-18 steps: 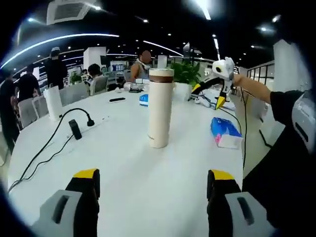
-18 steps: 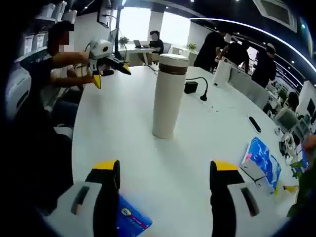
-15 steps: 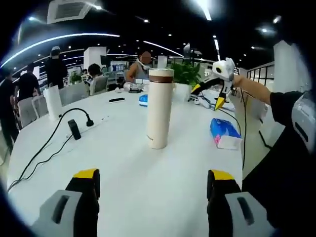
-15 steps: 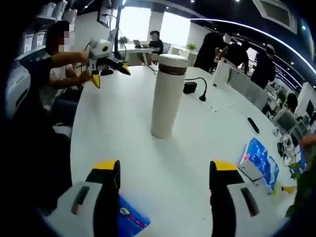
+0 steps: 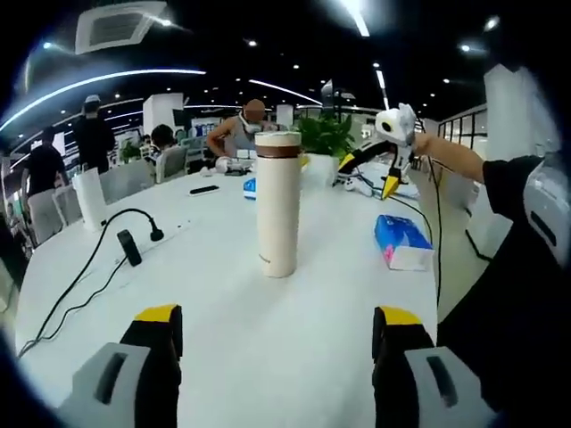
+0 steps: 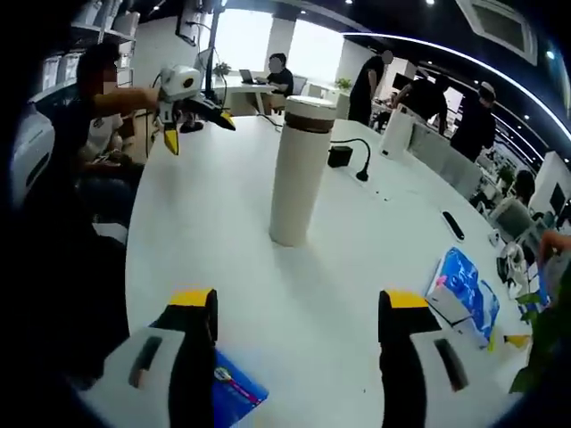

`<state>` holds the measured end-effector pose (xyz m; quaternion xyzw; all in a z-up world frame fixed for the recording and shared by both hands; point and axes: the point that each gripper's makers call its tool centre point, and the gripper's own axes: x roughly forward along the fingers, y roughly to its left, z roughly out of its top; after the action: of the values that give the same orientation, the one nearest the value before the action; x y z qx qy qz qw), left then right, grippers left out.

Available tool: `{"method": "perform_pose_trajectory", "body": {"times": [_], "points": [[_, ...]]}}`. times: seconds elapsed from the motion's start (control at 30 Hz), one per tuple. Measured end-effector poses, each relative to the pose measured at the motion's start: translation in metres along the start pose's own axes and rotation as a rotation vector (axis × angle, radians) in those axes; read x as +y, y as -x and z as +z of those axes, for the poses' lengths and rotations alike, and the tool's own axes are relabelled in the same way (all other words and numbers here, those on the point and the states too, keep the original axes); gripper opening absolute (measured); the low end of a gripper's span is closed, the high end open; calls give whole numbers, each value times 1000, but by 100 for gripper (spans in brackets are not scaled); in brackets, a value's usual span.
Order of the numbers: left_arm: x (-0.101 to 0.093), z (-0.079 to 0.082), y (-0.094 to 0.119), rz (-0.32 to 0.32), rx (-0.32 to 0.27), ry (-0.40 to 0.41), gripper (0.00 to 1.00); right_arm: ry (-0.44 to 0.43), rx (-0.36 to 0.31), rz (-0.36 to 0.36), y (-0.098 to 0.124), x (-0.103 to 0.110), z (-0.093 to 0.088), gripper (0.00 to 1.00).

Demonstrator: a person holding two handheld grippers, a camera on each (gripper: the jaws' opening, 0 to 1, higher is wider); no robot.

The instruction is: Grasp the water cup twist off the cup lid place the cup lid on the table

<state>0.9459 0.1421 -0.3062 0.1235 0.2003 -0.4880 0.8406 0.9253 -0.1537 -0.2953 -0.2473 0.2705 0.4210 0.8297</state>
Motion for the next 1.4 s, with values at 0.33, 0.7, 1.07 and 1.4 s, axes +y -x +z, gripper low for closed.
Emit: {"method": "perform_pose_trajectory", "body": {"times": [0.33,0.7,1.07,1.4], "points": [[-1,1,0,-4,0,-8,87,5,5,0,-1,1,-1,75],[0,-1,-1,-5,3,-15,86,2,8,-2,0,1,-4,75],[-1,4,-2,-13,-10,-23,86,18,13,2,-1,3,-5,75],[0,0,-4,-7,9,-29,85,14,6,3,-1,0,-6,75]]}}
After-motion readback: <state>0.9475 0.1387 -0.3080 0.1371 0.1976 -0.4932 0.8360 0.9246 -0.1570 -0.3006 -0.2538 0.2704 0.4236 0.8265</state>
